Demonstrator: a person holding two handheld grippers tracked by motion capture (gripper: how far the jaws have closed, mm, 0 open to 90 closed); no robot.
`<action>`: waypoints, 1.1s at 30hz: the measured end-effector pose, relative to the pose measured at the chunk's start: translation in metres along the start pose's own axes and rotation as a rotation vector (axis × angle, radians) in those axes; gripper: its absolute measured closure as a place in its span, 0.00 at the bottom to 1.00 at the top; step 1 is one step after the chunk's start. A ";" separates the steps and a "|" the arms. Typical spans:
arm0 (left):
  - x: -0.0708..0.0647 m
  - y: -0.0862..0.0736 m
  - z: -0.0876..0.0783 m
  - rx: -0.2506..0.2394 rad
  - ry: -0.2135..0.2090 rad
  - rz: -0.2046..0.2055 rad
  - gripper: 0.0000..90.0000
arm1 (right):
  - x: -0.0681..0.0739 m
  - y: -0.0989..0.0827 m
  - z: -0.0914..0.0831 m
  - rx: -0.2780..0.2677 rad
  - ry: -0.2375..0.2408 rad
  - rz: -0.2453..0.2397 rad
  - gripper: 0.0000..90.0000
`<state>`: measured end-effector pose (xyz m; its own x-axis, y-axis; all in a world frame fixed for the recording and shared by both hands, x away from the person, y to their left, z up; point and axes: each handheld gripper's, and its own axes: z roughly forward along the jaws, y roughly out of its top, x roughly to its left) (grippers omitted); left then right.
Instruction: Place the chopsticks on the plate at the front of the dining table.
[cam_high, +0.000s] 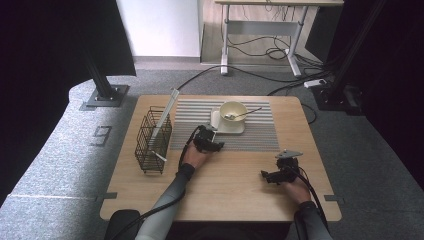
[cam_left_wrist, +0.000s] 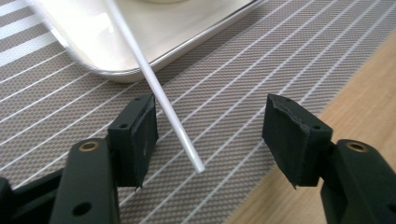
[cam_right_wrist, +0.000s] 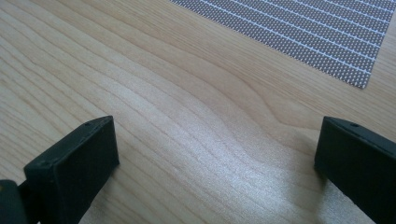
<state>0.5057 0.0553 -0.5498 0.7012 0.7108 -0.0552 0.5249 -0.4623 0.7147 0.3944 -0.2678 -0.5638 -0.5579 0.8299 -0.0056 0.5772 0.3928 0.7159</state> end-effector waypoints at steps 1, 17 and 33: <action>-0.002 0.000 0.000 -0.002 -0.010 0.008 0.38 | 0.000 0.000 0.000 0.000 0.000 0.000 0.00; -0.014 0.005 0.003 -0.034 -0.052 0.062 0.29 | 0.000 0.000 0.000 0.000 0.000 0.000 0.00; -0.020 0.009 0.005 -0.033 -0.041 0.076 0.27 | 0.000 0.000 0.000 0.000 0.000 0.000 0.00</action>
<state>0.4981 0.0344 -0.5457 0.7581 0.6516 -0.0283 0.4539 -0.4960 0.7402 0.3944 -0.2678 -0.5638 -0.5581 0.8298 -0.0059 0.5771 0.3932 0.7158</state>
